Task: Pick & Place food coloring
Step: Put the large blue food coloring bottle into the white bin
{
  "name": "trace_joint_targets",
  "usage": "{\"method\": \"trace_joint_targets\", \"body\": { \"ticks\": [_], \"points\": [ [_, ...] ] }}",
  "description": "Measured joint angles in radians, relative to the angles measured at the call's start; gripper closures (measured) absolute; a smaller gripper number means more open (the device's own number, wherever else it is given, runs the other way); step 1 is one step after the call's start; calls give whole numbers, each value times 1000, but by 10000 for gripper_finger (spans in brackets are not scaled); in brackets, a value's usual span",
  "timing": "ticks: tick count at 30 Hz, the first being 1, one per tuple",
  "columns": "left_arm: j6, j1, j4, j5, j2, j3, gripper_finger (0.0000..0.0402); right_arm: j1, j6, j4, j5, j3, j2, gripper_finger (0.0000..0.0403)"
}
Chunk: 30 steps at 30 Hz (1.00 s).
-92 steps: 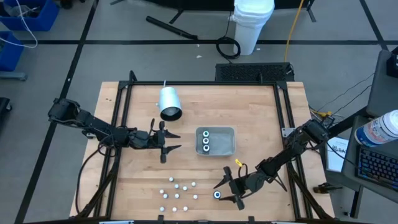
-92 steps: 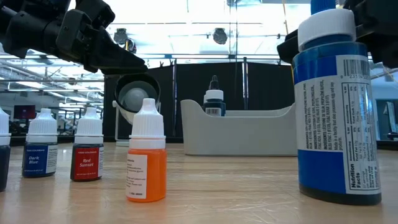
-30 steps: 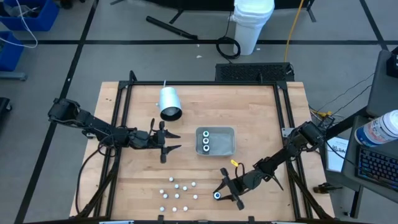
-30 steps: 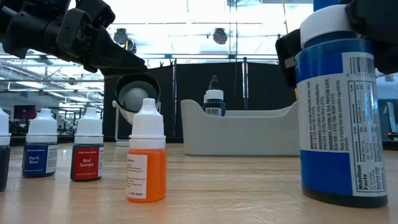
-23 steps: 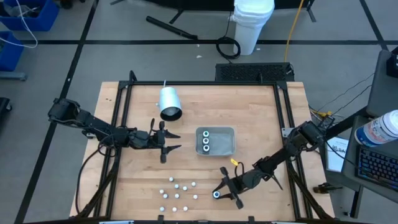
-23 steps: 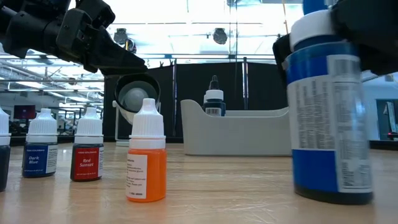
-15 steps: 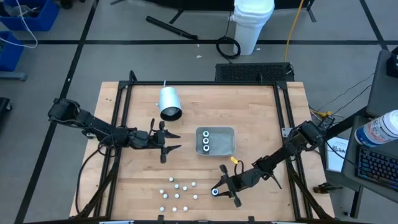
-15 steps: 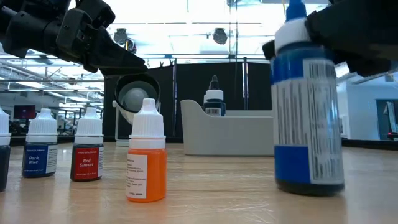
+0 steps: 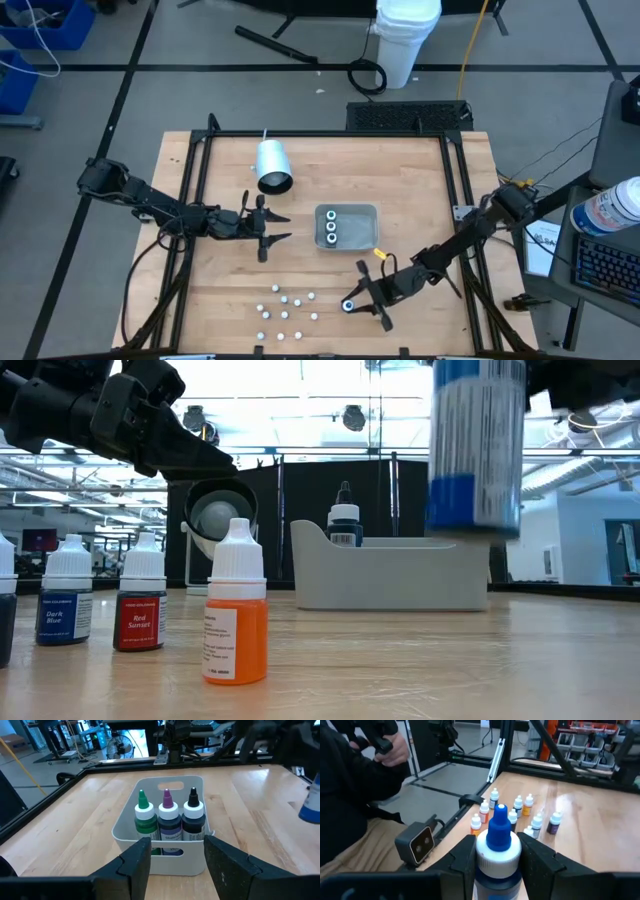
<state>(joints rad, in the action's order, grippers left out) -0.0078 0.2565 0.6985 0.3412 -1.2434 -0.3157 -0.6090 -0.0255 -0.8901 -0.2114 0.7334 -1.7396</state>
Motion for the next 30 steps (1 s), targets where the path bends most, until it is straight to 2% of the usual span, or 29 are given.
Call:
{"method": "trace_joint_targets", "body": {
  "ticks": [3, 9, 13, 19, 30],
  "points": [
    [0, 0, 0, 0, 0, 0, 213, 0, 41, 84, 0, 19, 59, 293],
    [9, 0, 0, 0, 0, 0, 213, 14, 108, 396, -80, 123, 200, 293],
    [9, 0, 0, 0, 0, 0, 213, 32, 145, 545, -85, 174, 269, 293],
    [8, 0, -20, 0, 0, 0, 213, 87, 166, 666, -183, 182, 372, 293],
    [7, 0, -23, 0, 0, 0, 213, 233, 176, 733, -181, 182, 418, 293]
  ]
}}
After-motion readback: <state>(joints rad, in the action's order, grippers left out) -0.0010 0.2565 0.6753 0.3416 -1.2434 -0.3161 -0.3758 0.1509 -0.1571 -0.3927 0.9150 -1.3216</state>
